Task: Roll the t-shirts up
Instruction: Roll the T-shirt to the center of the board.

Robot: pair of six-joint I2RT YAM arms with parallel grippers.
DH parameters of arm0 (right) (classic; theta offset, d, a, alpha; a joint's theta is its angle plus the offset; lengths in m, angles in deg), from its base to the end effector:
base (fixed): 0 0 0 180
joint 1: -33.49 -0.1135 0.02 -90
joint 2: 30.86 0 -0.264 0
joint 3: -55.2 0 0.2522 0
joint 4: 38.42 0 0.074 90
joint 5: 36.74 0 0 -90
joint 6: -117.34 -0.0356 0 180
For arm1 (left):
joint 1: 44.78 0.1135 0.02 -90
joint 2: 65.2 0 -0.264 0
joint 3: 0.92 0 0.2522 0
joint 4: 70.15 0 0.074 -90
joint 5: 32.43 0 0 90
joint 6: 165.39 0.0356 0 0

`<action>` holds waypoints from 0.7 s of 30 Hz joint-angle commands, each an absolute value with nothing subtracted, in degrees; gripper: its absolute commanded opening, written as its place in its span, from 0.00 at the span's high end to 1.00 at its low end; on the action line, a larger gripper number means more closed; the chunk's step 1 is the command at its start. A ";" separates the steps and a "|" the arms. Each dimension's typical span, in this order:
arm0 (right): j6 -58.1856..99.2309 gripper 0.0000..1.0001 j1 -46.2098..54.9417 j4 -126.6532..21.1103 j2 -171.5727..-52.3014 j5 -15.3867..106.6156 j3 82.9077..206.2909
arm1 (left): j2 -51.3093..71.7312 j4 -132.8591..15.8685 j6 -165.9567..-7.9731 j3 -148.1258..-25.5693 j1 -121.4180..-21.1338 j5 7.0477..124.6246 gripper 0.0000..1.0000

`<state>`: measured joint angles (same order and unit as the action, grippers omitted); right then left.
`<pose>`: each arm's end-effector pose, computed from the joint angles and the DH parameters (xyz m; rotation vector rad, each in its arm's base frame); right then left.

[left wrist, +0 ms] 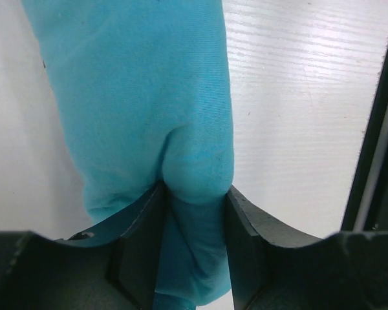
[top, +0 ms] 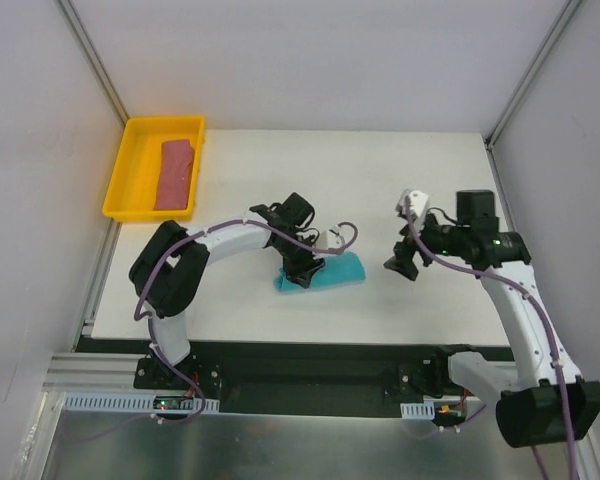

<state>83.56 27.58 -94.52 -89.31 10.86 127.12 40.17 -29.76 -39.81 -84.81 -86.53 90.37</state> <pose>0.1974 0.0446 0.3293 -1.3786 1.6016 0.3430 0.2659 -0.2632 0.1841 1.7579 1.8929 -0.7919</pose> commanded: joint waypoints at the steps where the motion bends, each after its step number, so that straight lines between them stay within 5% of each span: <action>1: 95.77 0.04 16.54 -92.19 -88.63 16.25 118.65 | 43.08 -20.10 -42.69 -88.58 -82.75 103.78 0.64; 5: 104.58 0.04 11.36 -83.57 -89.20 16.95 112.03 | 45.89 -16.67 -42.16 -91.49 -81.34 108.28 0.67; 21: 112.93 0.04 3.26 -78.36 -111.18 15.55 121.51 | 50.11 -12.89 -41.55 -95.27 -78.26 112.15 0.68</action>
